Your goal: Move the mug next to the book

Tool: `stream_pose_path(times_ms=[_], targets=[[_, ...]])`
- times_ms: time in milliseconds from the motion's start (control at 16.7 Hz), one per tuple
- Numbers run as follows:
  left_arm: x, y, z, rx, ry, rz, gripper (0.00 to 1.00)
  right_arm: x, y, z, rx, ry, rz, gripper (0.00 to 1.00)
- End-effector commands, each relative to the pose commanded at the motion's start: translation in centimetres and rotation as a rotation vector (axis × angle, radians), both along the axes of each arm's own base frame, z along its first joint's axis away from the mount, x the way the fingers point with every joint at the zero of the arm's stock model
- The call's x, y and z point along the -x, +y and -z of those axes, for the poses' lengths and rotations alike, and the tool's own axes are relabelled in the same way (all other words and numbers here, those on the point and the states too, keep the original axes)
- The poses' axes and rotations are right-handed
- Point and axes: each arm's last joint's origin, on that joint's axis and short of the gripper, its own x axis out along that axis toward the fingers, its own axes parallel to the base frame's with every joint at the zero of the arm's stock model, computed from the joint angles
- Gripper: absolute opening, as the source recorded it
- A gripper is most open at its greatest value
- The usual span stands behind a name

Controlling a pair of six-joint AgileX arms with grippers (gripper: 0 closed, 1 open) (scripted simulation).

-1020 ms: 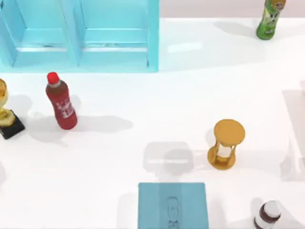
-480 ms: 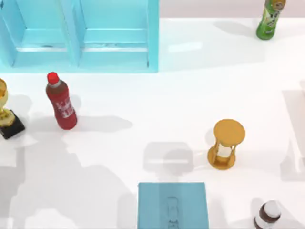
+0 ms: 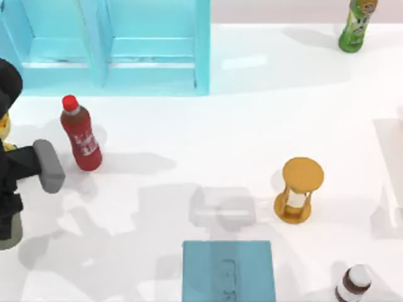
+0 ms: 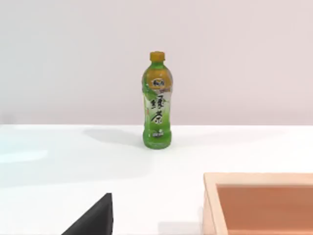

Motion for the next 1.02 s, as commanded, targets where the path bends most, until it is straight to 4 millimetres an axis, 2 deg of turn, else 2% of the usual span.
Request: stream_pose_path(times_ms=[360, 720, 1020], targets=[[1.4, -6.7, -1.2, -0.095, -0.082, -0.229, 0.00, 0.0, 0.0, 0.0, 0.000, 0.000, 0.000, 1.00], [5.3, -13.8, -2.1, -0.253, -0.193, -0.596, 0.00, 0.0, 0.0, 0.0, 0.000, 0.000, 0.000, 1.00], [9.0, -17.8, -4.1, -0.237, -0.311, -0.895, 0.00, 0.0, 0.0, 0.0, 0.000, 0.000, 0.000, 1.00]])
